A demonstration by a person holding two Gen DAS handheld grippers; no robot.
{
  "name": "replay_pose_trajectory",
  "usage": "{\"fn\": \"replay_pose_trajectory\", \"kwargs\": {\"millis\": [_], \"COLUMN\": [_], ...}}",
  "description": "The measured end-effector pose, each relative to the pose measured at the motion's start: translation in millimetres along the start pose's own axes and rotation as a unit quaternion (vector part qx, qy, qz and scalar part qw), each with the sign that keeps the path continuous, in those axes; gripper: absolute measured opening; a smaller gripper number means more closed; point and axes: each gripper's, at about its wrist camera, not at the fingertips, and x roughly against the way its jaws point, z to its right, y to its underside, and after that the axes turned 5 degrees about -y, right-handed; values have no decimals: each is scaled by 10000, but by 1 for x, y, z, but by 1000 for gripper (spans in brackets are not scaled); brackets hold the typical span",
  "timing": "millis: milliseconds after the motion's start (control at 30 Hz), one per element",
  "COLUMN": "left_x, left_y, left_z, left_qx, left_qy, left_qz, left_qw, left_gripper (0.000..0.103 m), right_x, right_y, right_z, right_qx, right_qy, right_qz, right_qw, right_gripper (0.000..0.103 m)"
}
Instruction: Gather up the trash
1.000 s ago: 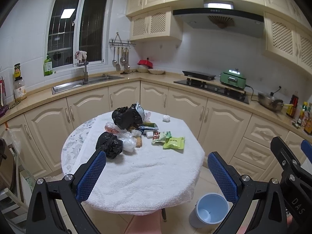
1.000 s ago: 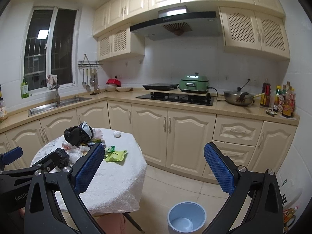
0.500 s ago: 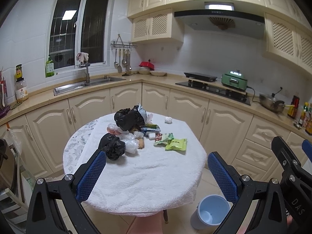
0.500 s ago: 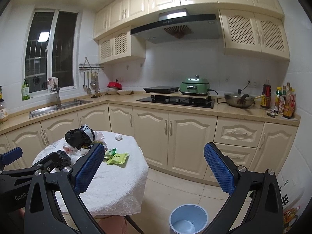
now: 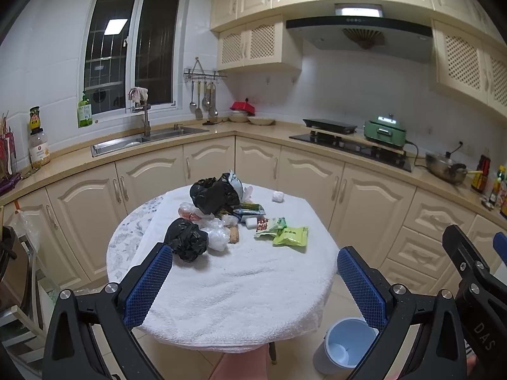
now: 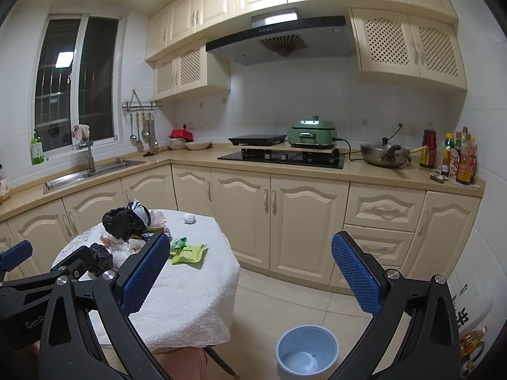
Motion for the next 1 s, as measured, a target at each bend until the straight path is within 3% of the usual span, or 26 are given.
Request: {"fn": "replay_pose_trajectory", "kwargs": {"millis": [500,1000], "left_x": [0,0], "left_y": [3,6], "left_z": [3,1], "left_qx": [-91,-123], "left_qy": [-38,5], "left_qz": [27,51], "left_qw": [9999,9999], "left_gripper": [102,102], "right_x": [-1,2], "right_y": [1,3], "right_z": [4,6], "right_qx": [-58,1], "right_qy": [-5,-64], "right_qz": [-113,52], "right_qw": [9999,10000], "right_gripper": [103,103]}}
